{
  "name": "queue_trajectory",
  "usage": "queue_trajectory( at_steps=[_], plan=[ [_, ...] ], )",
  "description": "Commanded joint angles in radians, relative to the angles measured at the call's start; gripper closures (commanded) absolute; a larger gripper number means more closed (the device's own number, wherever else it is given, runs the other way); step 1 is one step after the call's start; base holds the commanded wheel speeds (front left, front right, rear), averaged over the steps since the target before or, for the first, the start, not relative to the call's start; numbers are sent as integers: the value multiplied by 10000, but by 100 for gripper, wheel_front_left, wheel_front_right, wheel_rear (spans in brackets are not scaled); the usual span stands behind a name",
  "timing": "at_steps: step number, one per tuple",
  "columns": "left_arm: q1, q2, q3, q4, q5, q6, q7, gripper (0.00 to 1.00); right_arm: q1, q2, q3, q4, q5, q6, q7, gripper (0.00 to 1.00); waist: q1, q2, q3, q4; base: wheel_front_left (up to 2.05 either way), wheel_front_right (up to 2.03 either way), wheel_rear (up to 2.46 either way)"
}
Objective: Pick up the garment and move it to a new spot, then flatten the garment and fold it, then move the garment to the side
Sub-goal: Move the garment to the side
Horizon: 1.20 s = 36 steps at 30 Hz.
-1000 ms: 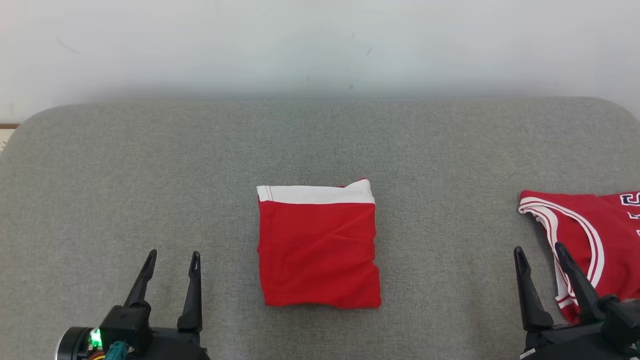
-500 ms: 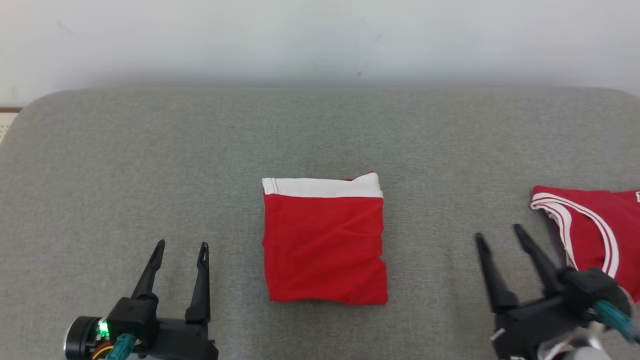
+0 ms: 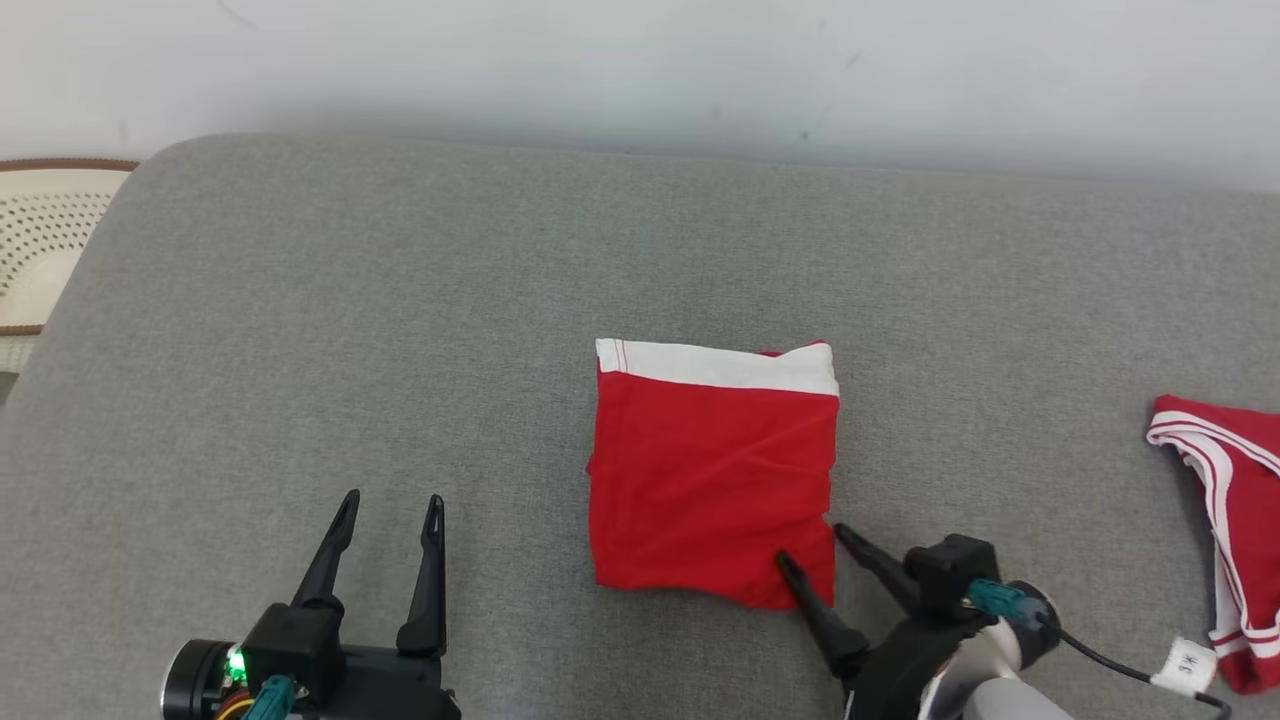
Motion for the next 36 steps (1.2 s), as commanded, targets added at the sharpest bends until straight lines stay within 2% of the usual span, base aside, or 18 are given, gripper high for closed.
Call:
queue_trajectory(
  at_steps=[1,8,9,10,11,18,24,25,30,36],
  plan=[
    [-77,11,-9,59,-53,9,-92,0,-314,105,380,398,295,-8,-78,0,0,0,24,142,0,0,0],
    [-95,0,-48,143,-78,49,-156,0,-1244,741,1588,2267,1647,-2,216,0,0,0,-14,149,0,0,0],
    [-111,-3,-62,146,-77,44,-159,0,-1339,808,1760,2386,1861,-2,256,33,0,0,-11,145,0,0,0],
    [-129,-3,-78,153,-77,41,-162,0,-1457,856,1903,2491,2009,-2,224,90,0,0,-13,140,0,0,0],
    [-140,1,-84,153,-81,40,-163,0,-1548,885,2008,2601,2187,-2,218,100,0,0,-12,132,0,0,0],
    [-144,46,-56,16,-92,111,-174,0,-1932,447,2378,2800,2554,-7,-495,100,0,0,83,-142,0,0,0],
    [-113,242,75,-314,-71,170,-183,0,-1567,-446,2270,2386,1844,-10,-856,100,0,0,403,-1165,0,0,0],
    [-113,242,75,-314,-71,170,-183,0,-1567,-446,2270,2386,1844,-10,-856,100,0,0,403,-1165,0,0,0],
    [-321,531,121,-590,81,179,-1,0,-1248,-1479,1726,1614,1009,-11,-888,100,0,0,815,-2414,0,0,0],
    [-650,886,119,-952,356,211,357,0,-816,-2391,536,354,129,-10,-788,100,0,0,1346,-3939,0,0,0]
  ],
)
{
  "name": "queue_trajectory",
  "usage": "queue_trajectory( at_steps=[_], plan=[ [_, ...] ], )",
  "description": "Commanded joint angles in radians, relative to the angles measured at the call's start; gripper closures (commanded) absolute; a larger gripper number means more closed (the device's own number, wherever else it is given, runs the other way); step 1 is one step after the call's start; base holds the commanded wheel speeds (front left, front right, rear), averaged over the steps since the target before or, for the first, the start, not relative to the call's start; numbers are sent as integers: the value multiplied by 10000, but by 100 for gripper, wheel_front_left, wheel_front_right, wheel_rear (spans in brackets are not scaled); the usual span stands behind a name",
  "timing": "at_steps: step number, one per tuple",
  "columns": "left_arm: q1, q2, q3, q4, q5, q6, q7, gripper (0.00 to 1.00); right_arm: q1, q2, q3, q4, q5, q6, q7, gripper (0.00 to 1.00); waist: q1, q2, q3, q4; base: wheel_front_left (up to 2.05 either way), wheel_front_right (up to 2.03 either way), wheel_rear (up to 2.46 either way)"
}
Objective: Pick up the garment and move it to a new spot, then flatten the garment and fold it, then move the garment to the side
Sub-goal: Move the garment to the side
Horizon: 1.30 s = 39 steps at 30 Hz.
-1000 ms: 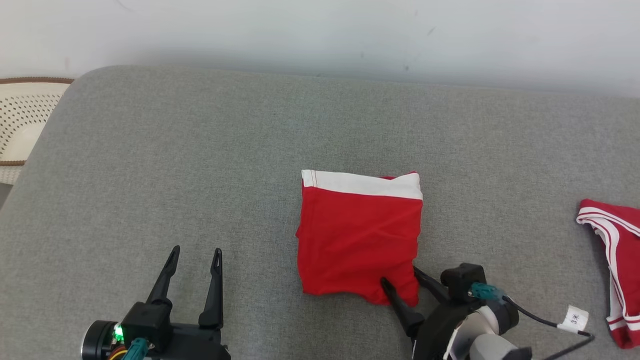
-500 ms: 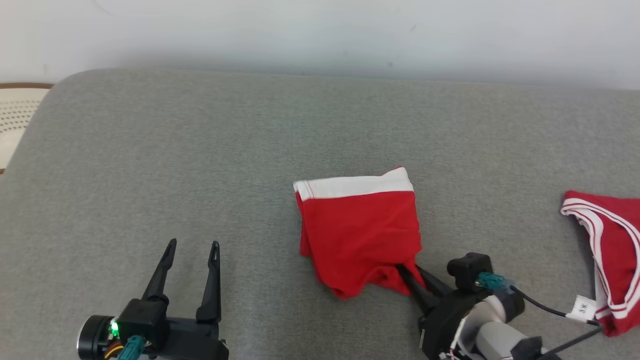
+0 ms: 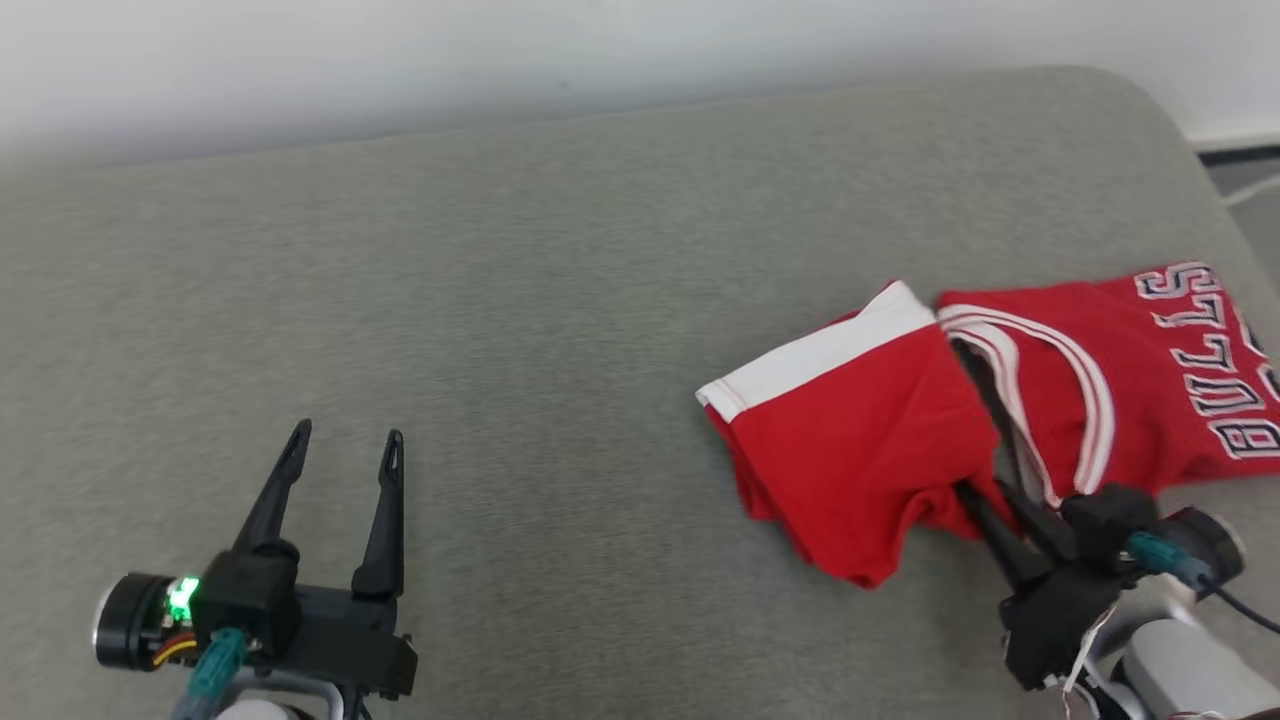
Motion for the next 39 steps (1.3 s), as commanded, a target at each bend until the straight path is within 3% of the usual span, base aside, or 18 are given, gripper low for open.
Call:
queue_trajectory(
  at_steps=[1,9,15,22,31,38,39],
  plan=[
    [-160,129,16,-90,127,42,69,0,128,-122,-207,-275,-166,-12,-7,100,-1,-1,770,-1577,0,0,0],
    [-811,432,-172,-406,416,-124,609,0,403,-637,-1916,-2103,-1385,-12,190,100,-1,-1,1485,-2750,0,0,0],
    [-1283,501,-383,-530,617,-230,939,0,-130,-398,-3220,-2388,-1344,-12,190,100,-1,-1,2040,-3075,0,0,0],
    [-1743,436,-603,-467,742,-331,1059,0,-1312,417,-3907,-656,-4,-12,-132,100,-1,-1,2522,-2932,0,0,0],
    [-2036,372,-843,-356,846,-430,1093,0,-2336,890,-4278,2218,2242,-12,-372,100,-1,-1,2904,-2525,0,0,0],
    [-2090,384,-966,-293,853,-417,1137,0,-2485,1240,-4296,2755,3302,-12,-373,100,-1,-1,2928,-2469,0,0,0],
    [-2096,378,-979,-277,846,-416,1141,0,-2438,1240,-4141,2723,3424,-12,-374,93,-1,-1,2904,-2475,0,0,0]
  ],
)
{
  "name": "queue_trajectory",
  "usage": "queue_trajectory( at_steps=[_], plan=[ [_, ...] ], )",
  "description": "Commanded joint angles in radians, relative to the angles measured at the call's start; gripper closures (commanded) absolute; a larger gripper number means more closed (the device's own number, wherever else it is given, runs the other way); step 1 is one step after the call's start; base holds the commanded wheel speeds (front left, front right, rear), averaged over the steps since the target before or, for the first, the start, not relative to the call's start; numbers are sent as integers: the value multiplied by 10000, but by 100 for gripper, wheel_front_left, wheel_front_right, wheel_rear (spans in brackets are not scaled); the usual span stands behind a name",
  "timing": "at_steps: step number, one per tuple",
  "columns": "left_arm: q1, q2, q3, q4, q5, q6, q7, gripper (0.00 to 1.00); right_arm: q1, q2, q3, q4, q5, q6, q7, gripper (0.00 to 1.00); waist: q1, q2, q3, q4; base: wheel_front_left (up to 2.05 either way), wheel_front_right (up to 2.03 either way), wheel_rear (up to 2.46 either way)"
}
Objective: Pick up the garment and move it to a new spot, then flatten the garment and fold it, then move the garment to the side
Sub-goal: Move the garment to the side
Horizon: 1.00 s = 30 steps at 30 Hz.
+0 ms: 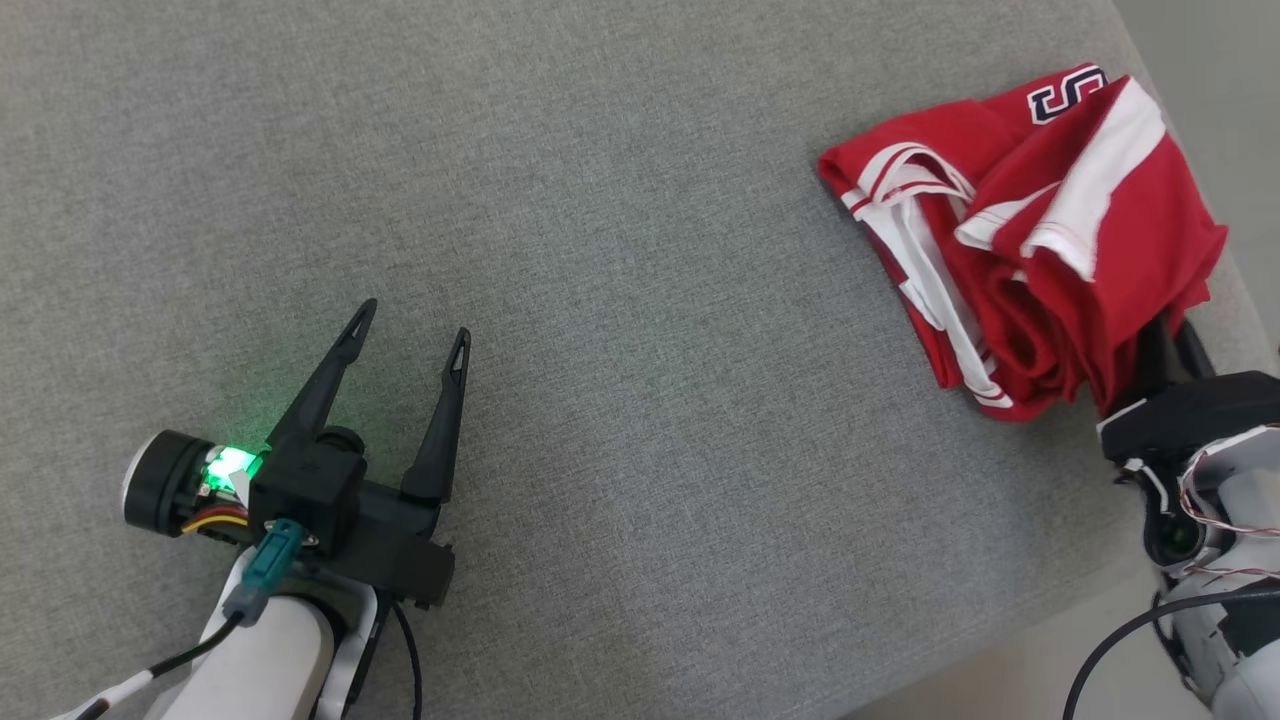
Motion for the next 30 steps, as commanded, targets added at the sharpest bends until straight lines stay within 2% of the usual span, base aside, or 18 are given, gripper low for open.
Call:
queue_trajectory(
  at_steps=[1,2,6,9,15,19,22,24,30],
  plan=[
    [-31,48,-31,97,81,20,16,0,87,43,74,-36,209,-12,-14,60,-1,-2,-43,-12,0,0,0],
    [-29,36,-46,112,55,12,9,0,158,103,181,-34,502,-12,-15,0,-1,-2,-84,-17,0,0,0],
    [23,-92,-144,259,-99,-80,-136,0,432,-2,476,-236,1333,-10,-15,0,-1,-2,-350,24,0,0,0],
    [86,-195,-229,388,-167,-60,-236,0,780,-316,349,-657,1398,-12,-17,0,-1,-2,-585,84,0,0,0],
    [321,-325,-279,589,-386,-64,-463,0,2118,-816,-594,-1931,374,-10,-18,0,-1,-2,-1145,308,0,0,0],
    [557,-356,-212,704,-589,-12,-654,0,3170,-880,-1686,-3157,-531,-10,-18,0,-1,-2,-1534,467,0,0,0],
    [763,-373,-125,732,-716,95,-800,0,3874,-453,-2668,-4258,-1403,-10,-17,0,-1,-2,-1838,588,0,0,0],
    [1017,-350,18,734,-812,224,-938,0,4361,113,-3358,-5385,-2237,-10,-17,0,-1,-2,-2124,734,0,0,0],
    [1429,-293,358,641,-1111,430,-1239,0,4816,1025,-3528,-6932,-3731,-10,-17,0,-1,-2,-2671,1308,0,0,0]
  ],
)
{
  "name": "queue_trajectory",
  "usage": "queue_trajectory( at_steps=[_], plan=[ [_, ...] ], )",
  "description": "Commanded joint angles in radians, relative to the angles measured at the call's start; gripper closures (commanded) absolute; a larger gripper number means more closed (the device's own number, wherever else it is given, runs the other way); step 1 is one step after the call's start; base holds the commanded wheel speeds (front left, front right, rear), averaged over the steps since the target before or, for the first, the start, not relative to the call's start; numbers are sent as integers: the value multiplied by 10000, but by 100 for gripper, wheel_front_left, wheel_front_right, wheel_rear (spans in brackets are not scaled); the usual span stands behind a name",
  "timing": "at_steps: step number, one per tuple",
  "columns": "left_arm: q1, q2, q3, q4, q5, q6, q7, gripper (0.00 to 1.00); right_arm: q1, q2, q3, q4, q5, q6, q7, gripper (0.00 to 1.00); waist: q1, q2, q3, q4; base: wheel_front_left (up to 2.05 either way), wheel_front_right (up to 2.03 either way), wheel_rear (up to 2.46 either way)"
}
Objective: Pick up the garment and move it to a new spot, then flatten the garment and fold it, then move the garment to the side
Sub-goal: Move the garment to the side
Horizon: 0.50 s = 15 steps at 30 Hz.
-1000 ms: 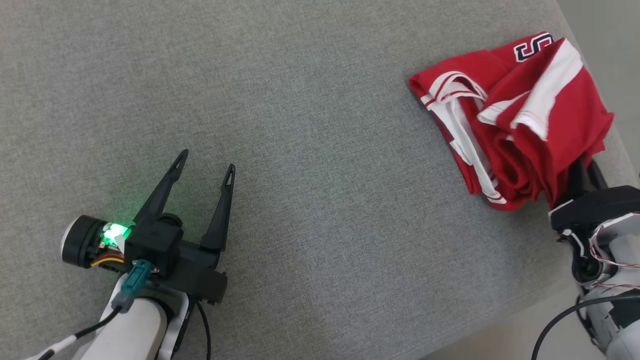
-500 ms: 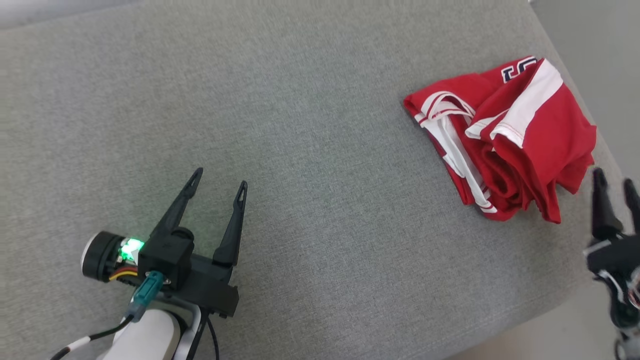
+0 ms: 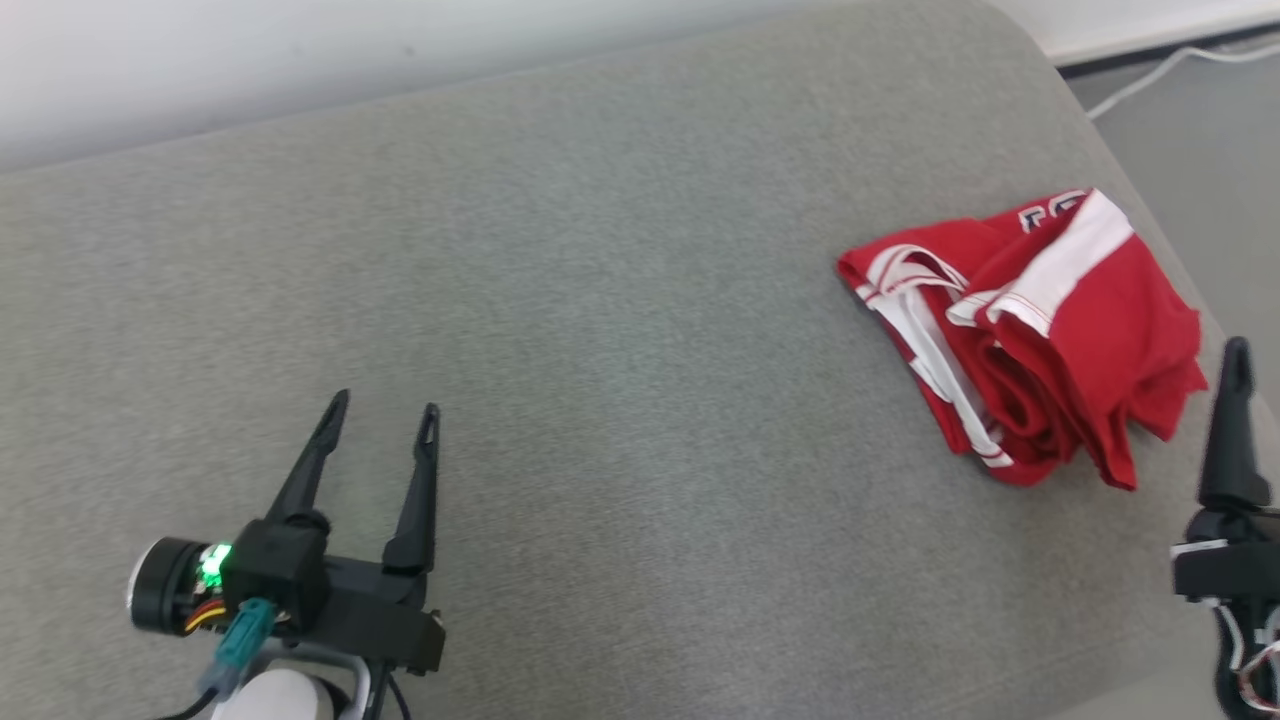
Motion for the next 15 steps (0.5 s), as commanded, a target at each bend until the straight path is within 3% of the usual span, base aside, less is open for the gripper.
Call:
queue_trajectory(
  at_steps=[1,15],
  plan=[
    [278,62,133,-38,-146,101,-175,0,157,197,90,-294,-447,-8,-17,0,2,1,-512,600,0,0,0],
    [1509,122,937,-332,-540,683,-602,0,568,1075,1226,-843,-2305,-8,518,0,2,1,-1595,2330,0,0,0]
  ],
)
